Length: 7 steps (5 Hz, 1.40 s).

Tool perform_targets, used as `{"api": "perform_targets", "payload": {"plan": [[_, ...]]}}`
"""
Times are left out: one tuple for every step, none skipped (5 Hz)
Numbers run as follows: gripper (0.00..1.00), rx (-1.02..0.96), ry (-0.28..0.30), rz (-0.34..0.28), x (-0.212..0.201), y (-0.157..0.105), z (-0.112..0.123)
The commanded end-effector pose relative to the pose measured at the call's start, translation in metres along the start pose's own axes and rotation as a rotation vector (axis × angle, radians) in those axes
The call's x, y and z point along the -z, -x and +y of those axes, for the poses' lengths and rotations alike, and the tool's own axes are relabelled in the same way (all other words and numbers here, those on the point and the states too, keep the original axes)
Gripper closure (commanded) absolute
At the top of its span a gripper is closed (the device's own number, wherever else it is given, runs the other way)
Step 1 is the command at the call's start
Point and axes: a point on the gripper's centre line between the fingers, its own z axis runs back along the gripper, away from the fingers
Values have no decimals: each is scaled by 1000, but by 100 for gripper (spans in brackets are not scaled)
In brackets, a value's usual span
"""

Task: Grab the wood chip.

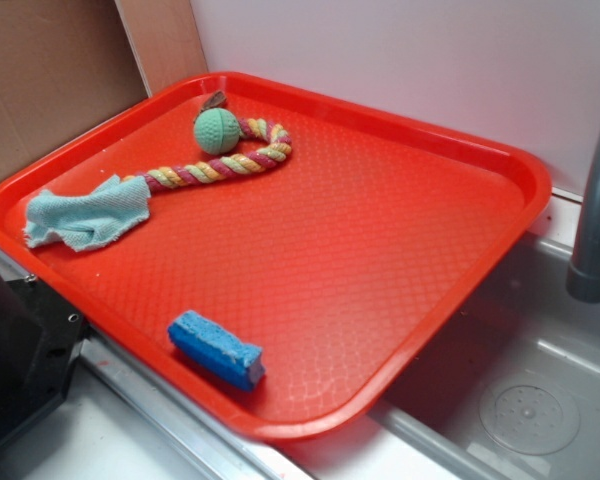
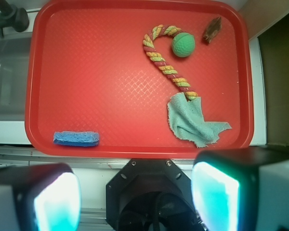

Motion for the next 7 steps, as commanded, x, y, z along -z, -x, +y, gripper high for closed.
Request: {"api": "perform_targets", "payload": {"plan": [[0,0,0,0,0,0,0],[0,-97,52,4,6,-14,11],[0,-258,27,-7,16,-31,27],[0,-501,-15,-93,30,-45,43],[0,-738,-54,-160,52,-64,70],[0,-859,-119,-200,74,-80,89],[0,-928,-169,-254,100,-96,111]]}}
